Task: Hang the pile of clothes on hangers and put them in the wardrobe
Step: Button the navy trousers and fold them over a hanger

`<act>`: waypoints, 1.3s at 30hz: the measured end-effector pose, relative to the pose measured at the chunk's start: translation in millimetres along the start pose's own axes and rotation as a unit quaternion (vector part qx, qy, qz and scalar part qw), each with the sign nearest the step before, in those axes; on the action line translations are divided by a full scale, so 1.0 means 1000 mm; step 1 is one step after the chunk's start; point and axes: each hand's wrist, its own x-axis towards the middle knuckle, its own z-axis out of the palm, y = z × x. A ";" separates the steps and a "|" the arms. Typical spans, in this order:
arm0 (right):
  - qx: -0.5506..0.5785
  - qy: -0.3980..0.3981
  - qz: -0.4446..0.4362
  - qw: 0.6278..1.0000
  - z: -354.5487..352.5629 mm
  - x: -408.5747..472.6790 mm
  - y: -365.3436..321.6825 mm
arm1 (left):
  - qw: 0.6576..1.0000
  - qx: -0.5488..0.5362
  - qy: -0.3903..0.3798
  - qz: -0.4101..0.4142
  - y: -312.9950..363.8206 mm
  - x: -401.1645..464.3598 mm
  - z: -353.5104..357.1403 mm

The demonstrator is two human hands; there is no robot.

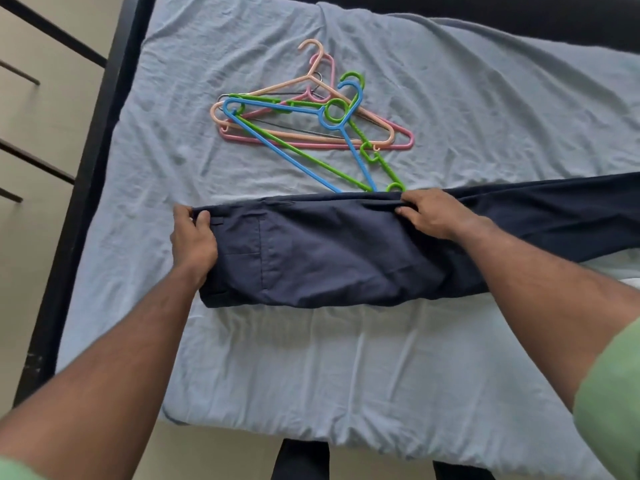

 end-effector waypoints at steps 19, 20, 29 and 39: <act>-0.078 0.034 0.147 0.985 0.024 0.032 -0.002 | 0.983 0.174 0.029 0.051 0.006 0.023 0.024; -0.090 0.038 0.157 0.983 0.026 0.029 -0.004 | 0.965 0.236 0.055 0.097 0.007 0.018 0.023; -0.068 0.199 0.114 0.971 0.015 -0.031 0.049 | 0.758 0.390 -0.181 0.491 0.083 -0.080 0.108; 0.138 0.184 0.251 0.940 -0.055 -0.107 0.257 | 0.736 0.456 -0.288 0.410 0.192 -0.186 0.263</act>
